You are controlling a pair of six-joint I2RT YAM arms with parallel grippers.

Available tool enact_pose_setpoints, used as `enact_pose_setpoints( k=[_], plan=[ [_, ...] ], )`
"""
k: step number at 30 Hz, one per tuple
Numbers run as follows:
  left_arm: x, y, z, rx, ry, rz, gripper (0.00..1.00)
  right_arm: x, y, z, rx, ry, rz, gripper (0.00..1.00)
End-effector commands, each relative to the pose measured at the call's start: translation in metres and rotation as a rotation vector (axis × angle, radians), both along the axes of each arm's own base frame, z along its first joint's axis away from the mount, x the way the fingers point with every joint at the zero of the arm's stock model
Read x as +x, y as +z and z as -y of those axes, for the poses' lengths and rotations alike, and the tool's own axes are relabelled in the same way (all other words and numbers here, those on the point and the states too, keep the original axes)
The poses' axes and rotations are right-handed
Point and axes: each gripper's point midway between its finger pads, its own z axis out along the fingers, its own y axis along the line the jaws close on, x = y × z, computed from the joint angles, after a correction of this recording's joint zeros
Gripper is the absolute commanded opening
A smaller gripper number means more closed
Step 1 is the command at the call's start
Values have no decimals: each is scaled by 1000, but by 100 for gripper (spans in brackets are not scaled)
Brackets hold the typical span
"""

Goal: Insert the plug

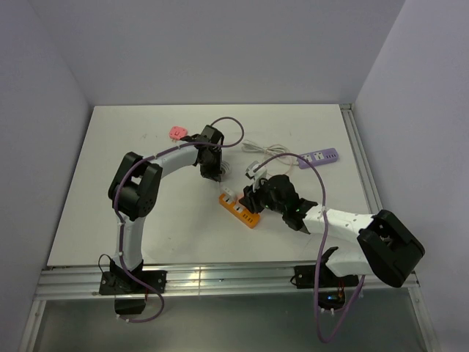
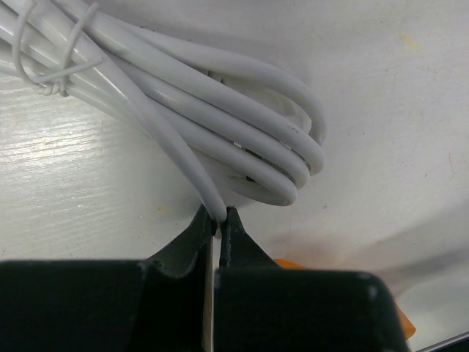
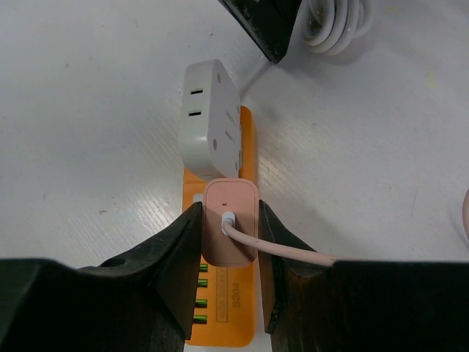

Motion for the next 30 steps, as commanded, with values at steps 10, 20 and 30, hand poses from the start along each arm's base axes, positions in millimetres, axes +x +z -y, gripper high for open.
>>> enact_pose_setpoints(
  k=[10,20,30],
  plan=[
    [8,13,8,-39,-17,33,0,0,1,-10,-102,57,24,0],
    [4,11,7,-40,-19,25,0,-16,-31,-16,-134,-9,-91,0],
    [-3,11,7,-52,-16,18,0,-42,-81,-15,-256,-75,-105,0]
  ],
)
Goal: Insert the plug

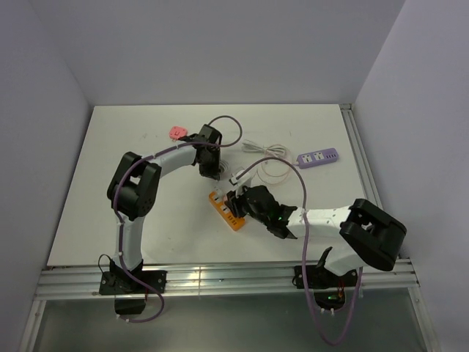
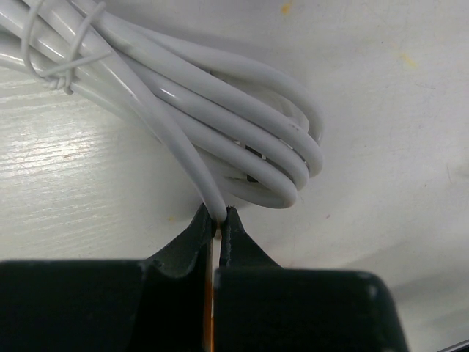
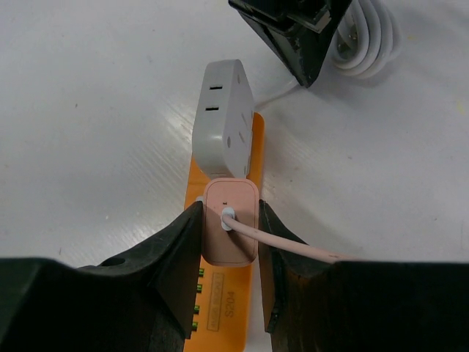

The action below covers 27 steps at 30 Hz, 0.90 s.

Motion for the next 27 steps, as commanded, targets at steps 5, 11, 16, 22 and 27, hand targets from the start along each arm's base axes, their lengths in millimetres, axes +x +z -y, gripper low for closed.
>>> enact_pose_setpoints(
  k=[5,11,16,22,27],
  plan=[
    [-16,9,8,-58,-3,-2,0,-38,-79,26,-286,-54,-123,0],
    [-15,14,9,-73,8,3,0,-53,-117,40,-328,-114,-188,0],
    [-16,16,11,-98,32,8,0,-81,-139,46,-380,-127,-208,0],
    [6,54,-4,-85,135,143,39,-79,-135,47,-366,-142,-194,0],
    [27,106,-26,-90,222,264,79,-76,-127,48,-328,-160,-185,0]
  ],
)
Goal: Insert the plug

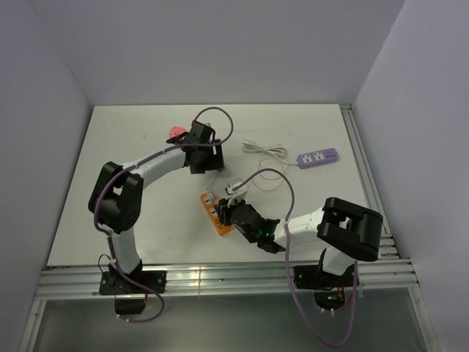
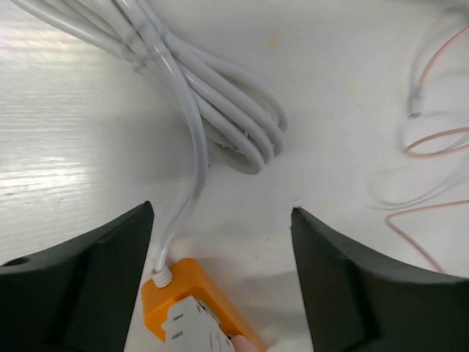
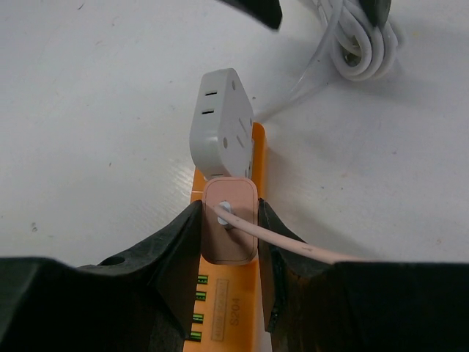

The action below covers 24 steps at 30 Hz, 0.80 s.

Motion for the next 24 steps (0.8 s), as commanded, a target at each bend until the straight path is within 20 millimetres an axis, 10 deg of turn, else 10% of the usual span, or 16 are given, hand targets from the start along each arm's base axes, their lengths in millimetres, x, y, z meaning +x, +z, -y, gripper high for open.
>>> enact_pose_setpoints(
  k=[1,8,11,14,18,24],
  plan=[
    [27,72,-17,-37,109,168,83,-59,-114,82,-418,57,-279,0],
    [-2,135,-73,-11,281,250,80,-54,-108,77,-432,63,-256,0],
    [-50,117,-96,-31,330,171,54,-50,-103,71,-431,68,-241,0],
    [-100,90,-100,-122,321,78,0,-50,-102,67,-426,74,-239,0],
    [-147,44,-94,-188,270,-53,0,-50,-101,65,-428,76,-240,0],
    [-160,6,-60,-274,182,-136,0,-53,-100,61,-442,103,-258,0]
  ],
)
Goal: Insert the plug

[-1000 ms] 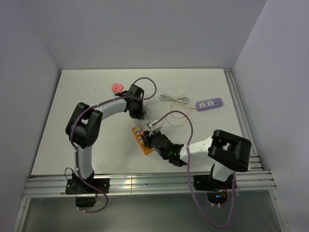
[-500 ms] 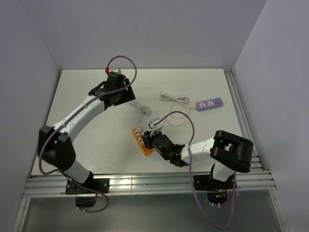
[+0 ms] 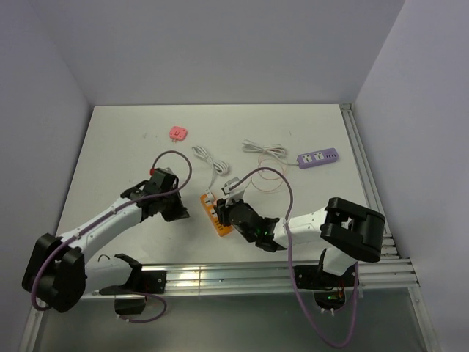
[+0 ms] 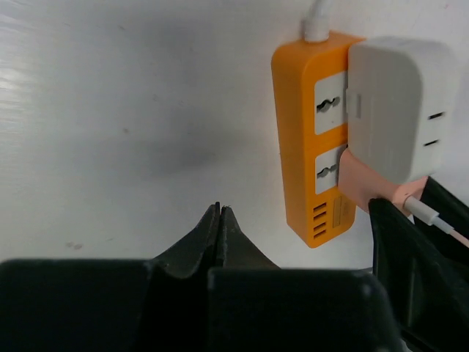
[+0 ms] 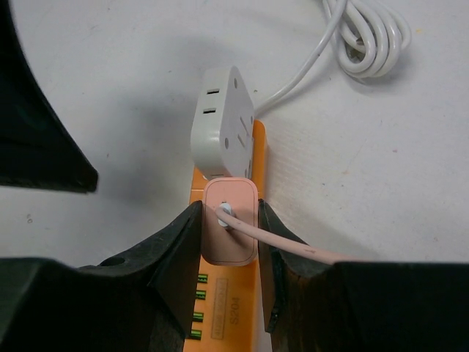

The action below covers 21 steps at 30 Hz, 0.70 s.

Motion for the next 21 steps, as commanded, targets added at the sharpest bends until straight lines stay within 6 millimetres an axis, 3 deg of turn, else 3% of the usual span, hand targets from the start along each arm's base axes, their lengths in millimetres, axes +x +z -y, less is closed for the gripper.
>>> enact_pose_setpoints(
  k=[1,5,10,15,21],
  plan=[
    [8,1,41,-162,-53,27,0,-51,-104,63,-415,92,-246,0],
    [9,-20,50,-142,-68,9,0,-53,-106,57,-437,119,-264,0],
    [14,-28,58,-153,-80,9,0,-57,-112,54,-464,150,-289,0],
    [6,-42,63,-181,-75,-25,0,-65,-119,58,-491,163,-332,0],
    [8,-41,72,-235,-55,-10,0,-82,-148,61,-534,169,-384,0]
  ],
)
